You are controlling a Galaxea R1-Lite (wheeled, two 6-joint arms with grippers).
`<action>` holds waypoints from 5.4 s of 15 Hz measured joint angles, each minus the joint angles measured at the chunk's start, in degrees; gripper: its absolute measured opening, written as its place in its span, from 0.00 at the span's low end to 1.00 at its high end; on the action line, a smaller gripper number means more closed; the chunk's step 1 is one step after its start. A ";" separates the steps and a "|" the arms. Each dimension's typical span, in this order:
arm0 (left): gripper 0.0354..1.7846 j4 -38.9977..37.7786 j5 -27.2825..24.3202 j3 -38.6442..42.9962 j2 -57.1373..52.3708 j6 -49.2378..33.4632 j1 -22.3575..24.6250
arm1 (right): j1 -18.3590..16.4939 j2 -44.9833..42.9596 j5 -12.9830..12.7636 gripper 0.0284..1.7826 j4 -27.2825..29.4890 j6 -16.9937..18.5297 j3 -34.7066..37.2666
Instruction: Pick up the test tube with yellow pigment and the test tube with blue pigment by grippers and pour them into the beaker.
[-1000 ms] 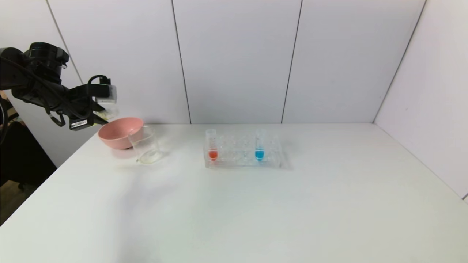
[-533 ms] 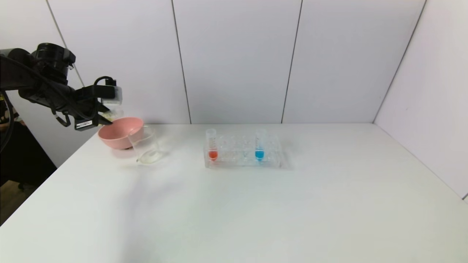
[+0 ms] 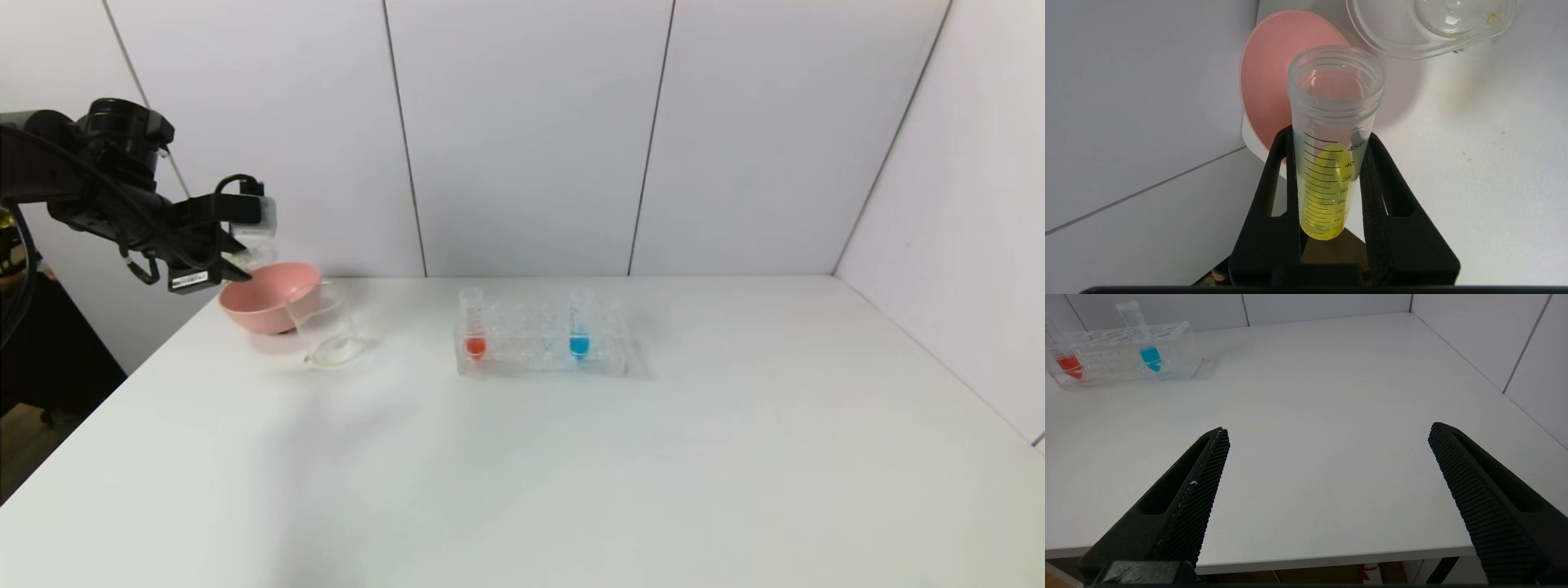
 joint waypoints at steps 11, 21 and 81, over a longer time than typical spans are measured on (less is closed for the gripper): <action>0.23 -0.69 5.69 0.00 0.26 5.23 -1.21 | 0.00 0.00 0.01 1.00 -0.01 0.00 0.00; 0.23 -0.89 7.46 0.00 0.41 9.09 -2.04 | 0.00 0.00 0.01 1.00 -0.01 0.00 0.00; 0.23 0.27 16.41 -0.34 0.48 17.62 -6.67 | 0.00 0.00 0.01 1.00 -0.01 -0.02 0.00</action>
